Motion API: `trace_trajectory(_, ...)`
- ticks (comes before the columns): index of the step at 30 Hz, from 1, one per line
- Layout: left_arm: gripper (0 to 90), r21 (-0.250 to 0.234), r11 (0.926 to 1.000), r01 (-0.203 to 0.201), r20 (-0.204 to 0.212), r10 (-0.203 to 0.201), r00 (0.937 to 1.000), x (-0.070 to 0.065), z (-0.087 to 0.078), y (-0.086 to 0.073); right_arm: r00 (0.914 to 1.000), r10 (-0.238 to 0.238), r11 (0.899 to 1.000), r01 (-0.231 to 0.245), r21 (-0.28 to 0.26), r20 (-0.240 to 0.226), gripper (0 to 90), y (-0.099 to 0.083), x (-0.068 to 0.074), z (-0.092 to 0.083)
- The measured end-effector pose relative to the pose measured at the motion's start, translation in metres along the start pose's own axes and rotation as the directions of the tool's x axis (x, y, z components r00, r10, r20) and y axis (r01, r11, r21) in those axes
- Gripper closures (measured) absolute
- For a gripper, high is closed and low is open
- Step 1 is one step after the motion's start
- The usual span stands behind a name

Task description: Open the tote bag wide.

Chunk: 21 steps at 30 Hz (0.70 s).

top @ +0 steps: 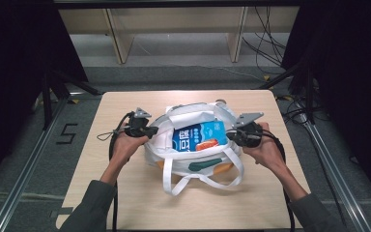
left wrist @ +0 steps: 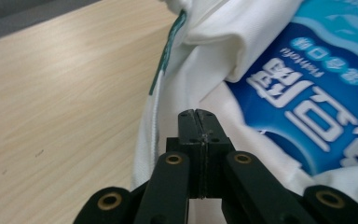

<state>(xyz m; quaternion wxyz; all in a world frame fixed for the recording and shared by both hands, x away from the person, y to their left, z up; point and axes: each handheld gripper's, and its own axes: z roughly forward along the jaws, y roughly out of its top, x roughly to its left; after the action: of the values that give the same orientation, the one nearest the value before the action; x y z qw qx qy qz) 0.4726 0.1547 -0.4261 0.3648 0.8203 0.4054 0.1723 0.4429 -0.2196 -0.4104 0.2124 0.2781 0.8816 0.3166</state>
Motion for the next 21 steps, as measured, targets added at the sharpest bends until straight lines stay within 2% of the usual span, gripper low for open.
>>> trace_trajectory(1, 89.2, 0.01, 0.9999, 0.008, -0.009, -0.008, 0.9999, 0.002, 0.005, -0.003, 1.0, 0.0, 1.0, 0.0, 0.0, 0.0, 90.0, 0.0, 0.0, 0.0)
trace_trajectory(2, 89.3, 0.025, 0.9992, 0.03, -0.015, -0.029, 0.9995, 0.006, 0.017, -0.008, 0.9989, 0.042, 0.997, -0.041, 0.065, -0.023, 90.0, -0.018, -0.002, 0.014)
trace_trajectory(4, 89.3, 0.032, 0.9986, 0.042, -0.003, -0.042, 0.9991, 0.007, 0.019, -0.008, 0.9972, 0.066, 0.994, -0.062, 0.095, -0.036, 90.0, -0.028, -0.002, 0.025)
trace_trajectory(5, 89.3, 0.03, 0.9989, 0.036, -0.009, -0.036, 0.9993, 0.006, 0.017, -0.007, 0.9951, 0.092, 0.994, -0.09, 0.063, -0.035, 90.0, -0.03, -0.002, 0.028)
trace_trajectory(7, 88.9, 0.021, 0.9994, 0.027, -0.009, -0.027, 0.9996, 0.004, 0.011, -0.005, 0.9968, 0.069, 0.997, -0.068, 0.044, -0.041, 90.0, -0.026, -0.007, 0.021)
trace_trajectory(9, 87.4, 0.016, 0.9998, 0.015, -0.006, -0.015, 0.9999, 0.003, 0.007, -0.003, 0.9961, 0.079, 0.997, -0.078, 0.007, -0.04, 90.0, -0.019, -0.008, 0.012)
trace_trajectory(12, 86.8, -0.031, 0.9995, 0.004, 0.016, -0.004, 0.9999, -0.006, -0.005, -0.001, 0.9953, 0.072, 0.997, -0.074, -0.033, -0.064, 90.0, -0.01, -0.01, 0.003)
trace_trajectory(13, 86.6, -0.05, 0.9986, 0.015, 0.026, -0.013, 0.9996, -0.009, -0.006, -0.001, 0.9943, 0.087, 0.995, -0.089, -0.034, -0.062, 90.0, -0.009, -0.009, 0.002)
trace_trajectory(14, 86.4, -0.064, 0.9976, 0.026, 0.034, -0.024, 0.9991, -0.012, -0.007, -0.001, 0.996, 0.074, 0.996, -0.076, -0.046, -0.051, 90.0, -0.007, -0.008, 0.001)
trace_trajectory(15, 86.3, -0.067, 0.9975, 0.021, 0.041, -0.018, 0.999, -0.014, -0.01, -0.001, 0.9957, 0.065, 0.997, -0.068, -0.045, -0.067, 90.0, -0.006, -0.008, 0.001)
trace_trajectory(18, 85.4, -0.066, 0.9978, 0.003, 0.057, 0.0, 0.9984, -0.017, -0.016, -0.002, 0.9956, 0.068, 0.997, -0.07, -0.037, -0.065, 90.0, -0.005, -0.005, -0.002)
trace_trajectory(19, 85.4, -0.077, 0.997, 0.004, 0.062, 0.001, 0.9981, -0.019, -0.018, -0.002, 0.9958, 0.067, 0.996, -0.07, -0.048, -0.063, 90.0, -0.005, -0.004, -0.002)
trace_trajectory(20, 85.2, -0.111, 0.9936, -0.018, 0.079, 0.027, 0.9965, -0.022, -0.021, -0.003, 0.9951, 0.074, 0.995, -0.078, -0.055, -0.065, 90.0, -0.005, -0.003, -0.005)
trace_trajectory(21, 85.0, -0.112, 0.9937, -0.005, 0.078, 0.014, 0.9968, -0.024, -0.025, -0.004, 0.9945, 0.076, 0.995, -0.081, -0.058, -0.072, 90.0, -0.005, -0.003, -0.006)
